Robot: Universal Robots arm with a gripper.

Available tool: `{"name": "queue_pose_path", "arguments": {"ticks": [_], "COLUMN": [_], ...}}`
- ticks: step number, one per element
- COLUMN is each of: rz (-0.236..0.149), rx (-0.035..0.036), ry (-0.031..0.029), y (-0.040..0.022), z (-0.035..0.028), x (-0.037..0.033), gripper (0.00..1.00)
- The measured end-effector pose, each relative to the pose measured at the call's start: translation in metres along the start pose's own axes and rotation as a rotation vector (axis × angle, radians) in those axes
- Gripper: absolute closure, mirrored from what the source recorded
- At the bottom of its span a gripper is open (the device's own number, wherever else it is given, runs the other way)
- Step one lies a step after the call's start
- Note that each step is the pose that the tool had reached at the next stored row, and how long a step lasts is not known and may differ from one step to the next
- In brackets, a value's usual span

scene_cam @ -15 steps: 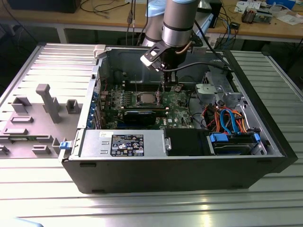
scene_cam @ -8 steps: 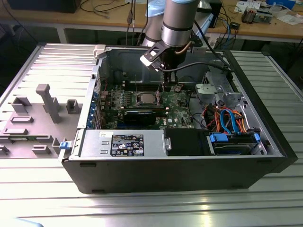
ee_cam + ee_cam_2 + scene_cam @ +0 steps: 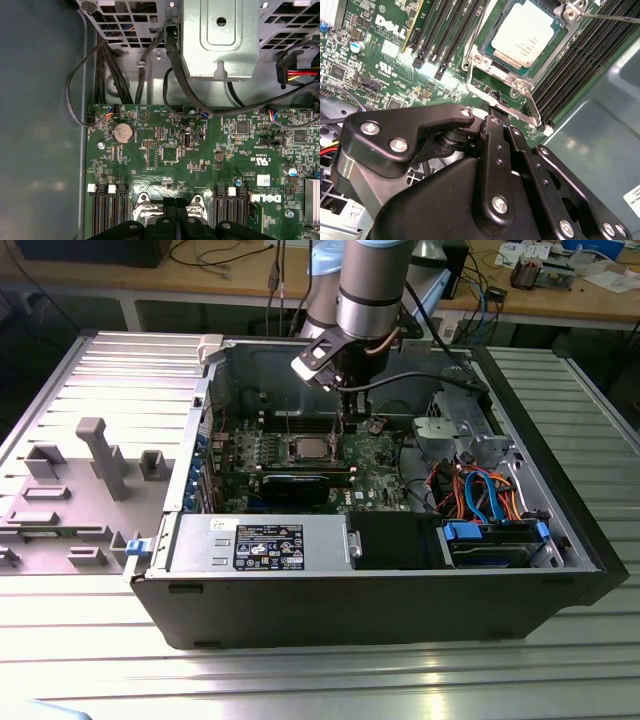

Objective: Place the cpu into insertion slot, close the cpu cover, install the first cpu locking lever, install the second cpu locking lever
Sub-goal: 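Close the cpu cover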

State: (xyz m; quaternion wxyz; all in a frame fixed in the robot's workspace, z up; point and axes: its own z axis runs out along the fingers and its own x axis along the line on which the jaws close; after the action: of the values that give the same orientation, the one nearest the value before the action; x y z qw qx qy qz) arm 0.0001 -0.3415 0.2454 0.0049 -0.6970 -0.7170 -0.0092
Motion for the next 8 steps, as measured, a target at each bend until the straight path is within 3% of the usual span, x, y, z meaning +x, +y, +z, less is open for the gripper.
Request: {"name": "queue_pose_path", "arguments": {"ticks": [8], "rz": [0.0], "rx": [0.001], "ry": [0.0], "y": [-0.0056], "z": [0.0006], "x": [0.0002], "gripper": [0.89]}}
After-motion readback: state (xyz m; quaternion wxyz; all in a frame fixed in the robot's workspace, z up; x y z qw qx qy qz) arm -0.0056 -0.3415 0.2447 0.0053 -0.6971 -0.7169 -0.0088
